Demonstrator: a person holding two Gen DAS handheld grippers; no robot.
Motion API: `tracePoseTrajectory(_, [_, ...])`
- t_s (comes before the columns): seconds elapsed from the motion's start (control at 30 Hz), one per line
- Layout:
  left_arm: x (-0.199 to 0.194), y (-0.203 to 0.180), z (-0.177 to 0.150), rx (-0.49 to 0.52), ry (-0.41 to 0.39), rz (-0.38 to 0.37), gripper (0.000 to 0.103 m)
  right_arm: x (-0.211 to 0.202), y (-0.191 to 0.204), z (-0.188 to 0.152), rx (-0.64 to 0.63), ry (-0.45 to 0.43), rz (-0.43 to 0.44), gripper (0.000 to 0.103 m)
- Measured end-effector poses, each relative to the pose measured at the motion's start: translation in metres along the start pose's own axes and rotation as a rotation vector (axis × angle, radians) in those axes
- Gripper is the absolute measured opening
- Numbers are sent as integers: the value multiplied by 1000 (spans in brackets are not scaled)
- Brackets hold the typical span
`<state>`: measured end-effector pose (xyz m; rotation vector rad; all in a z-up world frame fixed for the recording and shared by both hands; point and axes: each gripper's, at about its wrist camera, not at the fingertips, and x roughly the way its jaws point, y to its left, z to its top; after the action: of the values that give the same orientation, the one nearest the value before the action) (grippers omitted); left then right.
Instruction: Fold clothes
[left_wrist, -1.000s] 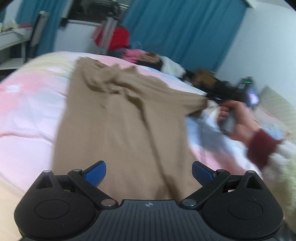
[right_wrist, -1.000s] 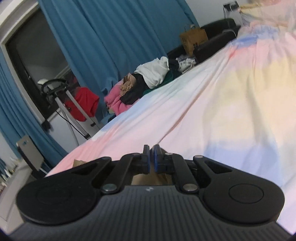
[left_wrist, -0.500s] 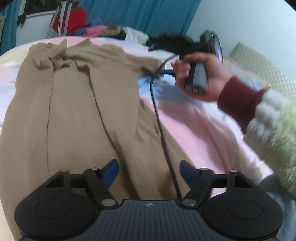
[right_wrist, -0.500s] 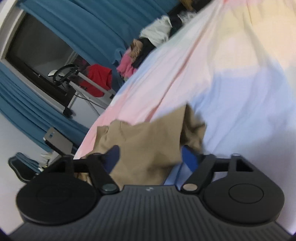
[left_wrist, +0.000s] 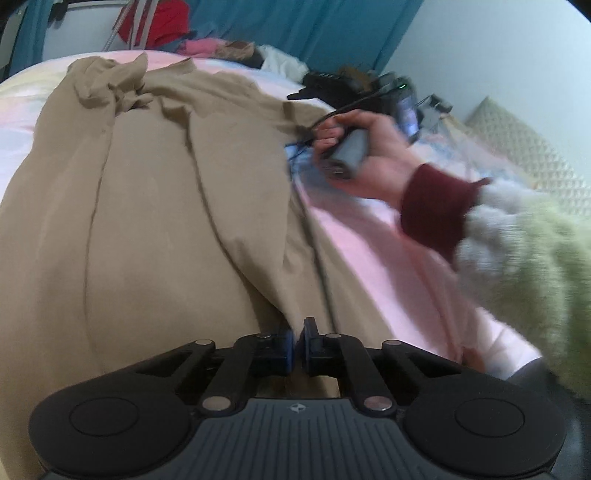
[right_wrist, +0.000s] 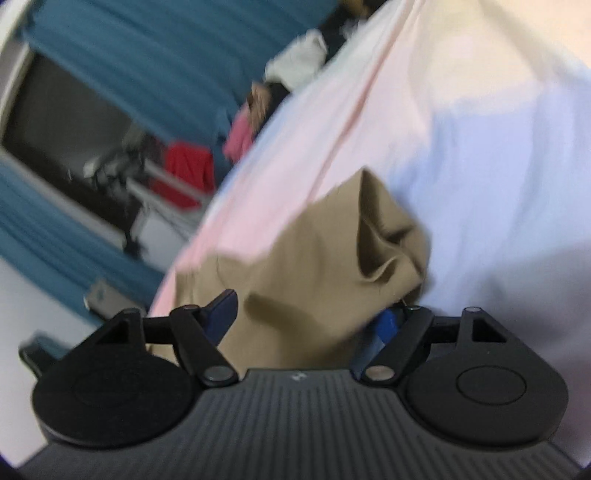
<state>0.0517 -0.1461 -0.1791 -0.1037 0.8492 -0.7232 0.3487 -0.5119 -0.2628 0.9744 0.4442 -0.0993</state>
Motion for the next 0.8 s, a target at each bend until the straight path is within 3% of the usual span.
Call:
tracePoseTrajectory(0.07, [-5, -4, 2, 27, -38, -47, 6, 9, 4, 4, -26, -29, 14, 59])
tracePoseTrajectory(0.13, [-8, -9, 1, 55, -72, -102, 6, 19, 11, 6, -78, -40, 14, 12])
tracePoseTrajectory(0.4, [16, -15, 6, -2, -71, -234, 5, -4, 48, 35, -305, -148, 36, 9])
tracePoseTrajectory(0.5, [33, -22, 1, -4, -37, -236, 6, -7, 48, 47, -324, -150, 32, 9])
tracePoseTrajectory(0.7, [53, -18, -9, 15, 0, -210, 6, 11, 3, 49, -158, -61, 30, 13])
tracePoseTrajectory(0.77, [54, -17, -8, 15, -2, -211, 6, 18, -12, 47, -51, -20, 39, 17])
tracePoseTrajectory(0.8, [54, -18, -8, 19, -2, -209, 6, 20, -16, 46, -8, -1, 52, 27])
